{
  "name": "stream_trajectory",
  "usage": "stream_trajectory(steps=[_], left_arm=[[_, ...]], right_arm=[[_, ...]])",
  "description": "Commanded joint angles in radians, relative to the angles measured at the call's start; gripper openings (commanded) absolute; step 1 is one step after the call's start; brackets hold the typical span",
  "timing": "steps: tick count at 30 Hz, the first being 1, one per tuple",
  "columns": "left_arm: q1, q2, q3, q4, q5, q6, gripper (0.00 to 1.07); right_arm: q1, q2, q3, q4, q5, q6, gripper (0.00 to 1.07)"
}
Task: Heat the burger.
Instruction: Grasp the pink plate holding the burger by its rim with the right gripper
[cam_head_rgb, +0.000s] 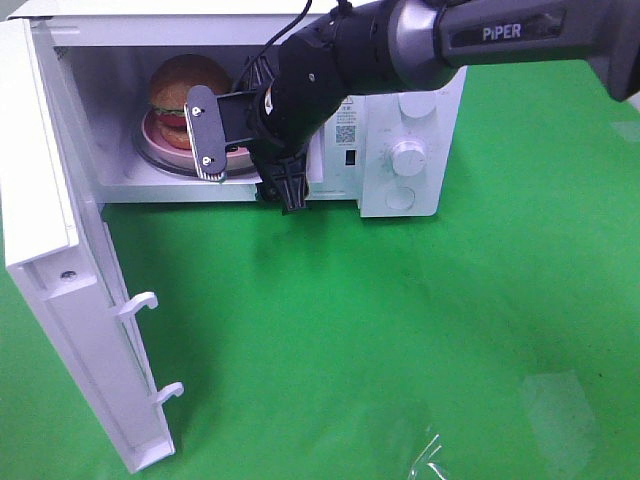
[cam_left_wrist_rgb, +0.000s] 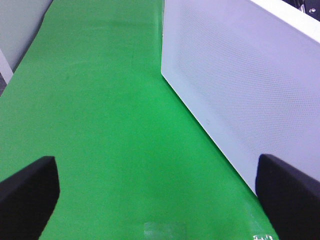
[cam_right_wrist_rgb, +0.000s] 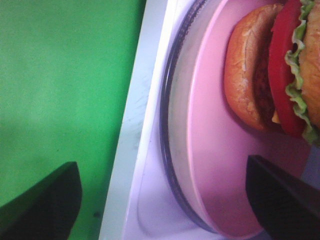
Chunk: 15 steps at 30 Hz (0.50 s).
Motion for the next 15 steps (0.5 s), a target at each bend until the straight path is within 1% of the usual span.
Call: stream_trajectory(steps=[1, 8, 15], left_arm=[[0.001, -0.005, 0.003, 0.001, -0.010, -0.002, 1.00], [0.001, -0.005, 0.003, 0.001, -0.010, -0.002, 1.00], [0.001, -0.005, 0.003, 0.001, -0.010, -0.002, 1.00]], right_arm=[[-0.008, 0.022, -0.038, 0.015, -0.002, 0.004, 0.84], [-0.008, 0.061, -0.094, 0.016, 0.004, 0.012, 0.82], [-0.008, 0.083, -0.118, 0.016, 0.006, 0.018, 0.82]])
